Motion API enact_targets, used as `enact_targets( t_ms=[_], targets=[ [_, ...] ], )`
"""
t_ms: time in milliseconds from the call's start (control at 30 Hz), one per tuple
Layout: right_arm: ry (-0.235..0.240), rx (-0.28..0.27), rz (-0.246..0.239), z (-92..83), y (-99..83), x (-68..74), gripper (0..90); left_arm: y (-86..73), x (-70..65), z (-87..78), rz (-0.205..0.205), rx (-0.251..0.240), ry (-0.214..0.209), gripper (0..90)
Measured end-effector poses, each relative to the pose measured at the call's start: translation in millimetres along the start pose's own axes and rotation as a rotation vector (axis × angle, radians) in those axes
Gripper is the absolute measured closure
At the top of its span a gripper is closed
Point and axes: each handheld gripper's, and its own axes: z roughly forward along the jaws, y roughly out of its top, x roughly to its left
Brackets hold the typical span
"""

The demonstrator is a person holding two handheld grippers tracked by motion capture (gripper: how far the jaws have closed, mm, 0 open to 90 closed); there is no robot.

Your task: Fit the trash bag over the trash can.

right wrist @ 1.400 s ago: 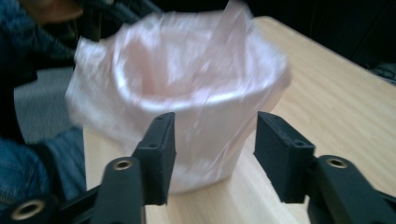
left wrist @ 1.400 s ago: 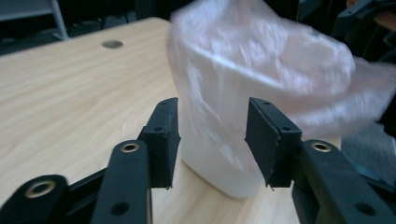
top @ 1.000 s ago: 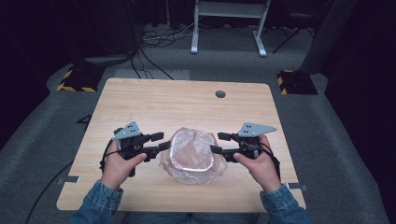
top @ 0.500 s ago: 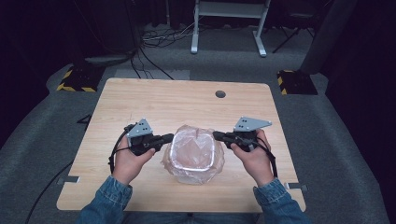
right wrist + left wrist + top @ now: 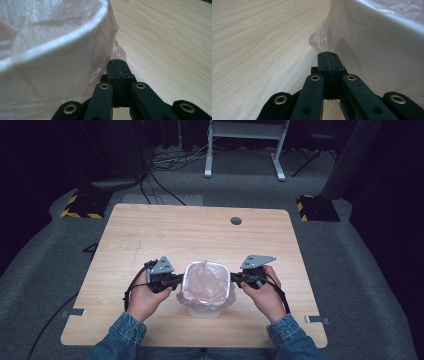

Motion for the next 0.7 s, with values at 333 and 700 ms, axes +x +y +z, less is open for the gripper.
enact_targets(
  t_ms=[333, 700],
  targets=[
    [0.014, -0.033, 0.026, -16.9, -8.9, -4.4, 90.0, -12.4, 6.2, -13.3, -0.021, 0.001, -0.020, 88.9],
    [-0.008, -0.014, 0.011, -10.6, -18.9, -1.5, 64.2, -16.8, 0.1, -14.7, -0.016, -0.021, 0.028, 56.1]
  ],
)
